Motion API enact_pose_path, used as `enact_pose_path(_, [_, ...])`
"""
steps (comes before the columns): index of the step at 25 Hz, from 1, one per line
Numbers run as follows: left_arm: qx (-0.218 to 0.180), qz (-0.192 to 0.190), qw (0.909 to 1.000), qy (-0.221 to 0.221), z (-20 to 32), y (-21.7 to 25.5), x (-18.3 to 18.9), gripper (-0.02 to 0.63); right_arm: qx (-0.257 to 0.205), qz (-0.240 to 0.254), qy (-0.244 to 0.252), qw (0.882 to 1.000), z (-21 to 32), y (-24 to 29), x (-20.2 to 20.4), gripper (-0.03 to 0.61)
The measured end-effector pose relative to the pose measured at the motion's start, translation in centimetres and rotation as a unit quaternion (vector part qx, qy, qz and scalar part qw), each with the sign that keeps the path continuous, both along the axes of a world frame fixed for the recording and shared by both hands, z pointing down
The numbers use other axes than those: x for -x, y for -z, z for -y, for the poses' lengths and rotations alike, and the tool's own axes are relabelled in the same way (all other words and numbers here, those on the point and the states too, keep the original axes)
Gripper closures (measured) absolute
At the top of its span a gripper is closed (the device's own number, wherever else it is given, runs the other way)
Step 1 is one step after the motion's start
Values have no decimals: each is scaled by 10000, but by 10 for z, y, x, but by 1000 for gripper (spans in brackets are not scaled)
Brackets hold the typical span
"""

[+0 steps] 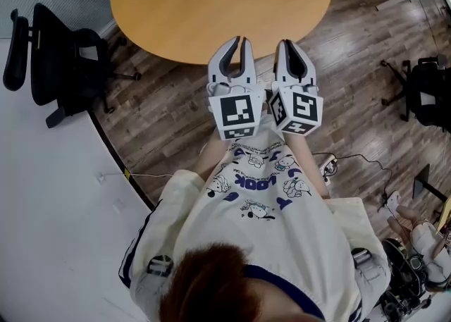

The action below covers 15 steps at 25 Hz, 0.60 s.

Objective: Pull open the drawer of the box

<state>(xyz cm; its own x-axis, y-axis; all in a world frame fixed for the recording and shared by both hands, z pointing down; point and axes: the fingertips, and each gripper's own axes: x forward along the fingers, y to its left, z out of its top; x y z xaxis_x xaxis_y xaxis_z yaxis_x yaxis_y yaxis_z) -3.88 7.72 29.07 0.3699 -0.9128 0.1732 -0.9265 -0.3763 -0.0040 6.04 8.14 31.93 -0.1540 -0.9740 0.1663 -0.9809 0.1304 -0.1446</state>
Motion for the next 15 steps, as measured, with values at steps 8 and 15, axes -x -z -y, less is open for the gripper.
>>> enact_pose_path(8, [89,18,9998,156,56,-3,-27,575,94,-14,132,9999,59,-3,-29,535])
enact_pose_path(15, [154,34,9992,355,101,-7,-47,574,171,-12,321,9993,107,-9,-50,535])
